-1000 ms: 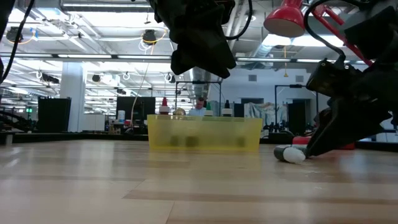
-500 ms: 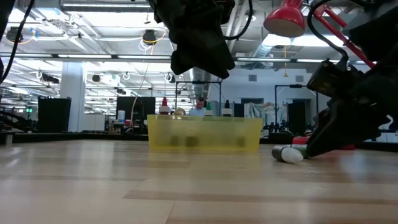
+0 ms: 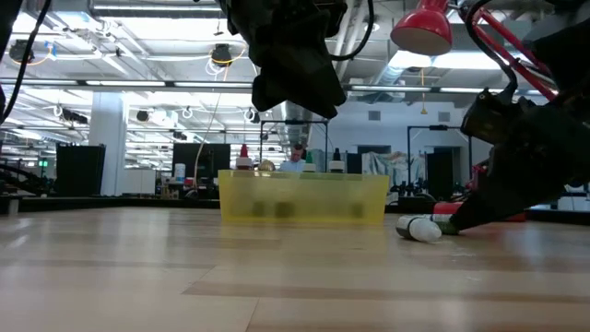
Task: Pick & Place food coloring
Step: Put the small white food coloring in the bin
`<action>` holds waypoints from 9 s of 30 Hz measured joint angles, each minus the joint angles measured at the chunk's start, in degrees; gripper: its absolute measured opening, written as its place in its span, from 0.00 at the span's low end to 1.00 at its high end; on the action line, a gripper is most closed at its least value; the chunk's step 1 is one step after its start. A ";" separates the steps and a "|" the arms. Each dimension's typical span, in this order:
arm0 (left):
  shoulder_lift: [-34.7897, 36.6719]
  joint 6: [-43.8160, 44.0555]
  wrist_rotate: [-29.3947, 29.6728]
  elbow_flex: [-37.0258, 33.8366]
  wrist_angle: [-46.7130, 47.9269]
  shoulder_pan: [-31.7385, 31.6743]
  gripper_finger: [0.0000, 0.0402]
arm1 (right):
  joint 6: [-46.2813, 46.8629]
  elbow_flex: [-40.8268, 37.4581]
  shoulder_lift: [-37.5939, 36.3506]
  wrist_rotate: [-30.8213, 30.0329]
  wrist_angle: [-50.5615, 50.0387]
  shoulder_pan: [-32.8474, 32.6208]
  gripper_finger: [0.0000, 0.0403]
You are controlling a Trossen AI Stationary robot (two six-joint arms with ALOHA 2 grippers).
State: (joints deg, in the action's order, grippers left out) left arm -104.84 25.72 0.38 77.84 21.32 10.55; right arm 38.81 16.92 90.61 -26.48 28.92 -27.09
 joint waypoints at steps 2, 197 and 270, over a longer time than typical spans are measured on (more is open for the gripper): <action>0.00 -0.01 0.00 0.00 0.10 0.00 0.24 | -0.06 -0.02 0.02 -1.24 -0.23 -0.37 0.47; -3.03 -3.93 6.65 0.05 8.03 -24.39 0.14 | -6.71 23.73 -46.38 4.09 -70.34 -1.42 0.56; -12.55 -20.36 6.54 9.68 18.87 -27.96 0.15 | -7.85 23.70 -39.82 1.94 -70.75 -1.29 0.56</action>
State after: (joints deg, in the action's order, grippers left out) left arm -117.38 5.36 6.92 87.53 40.19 -17.41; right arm 30.96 40.62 50.79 -24.54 -41.84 -28.38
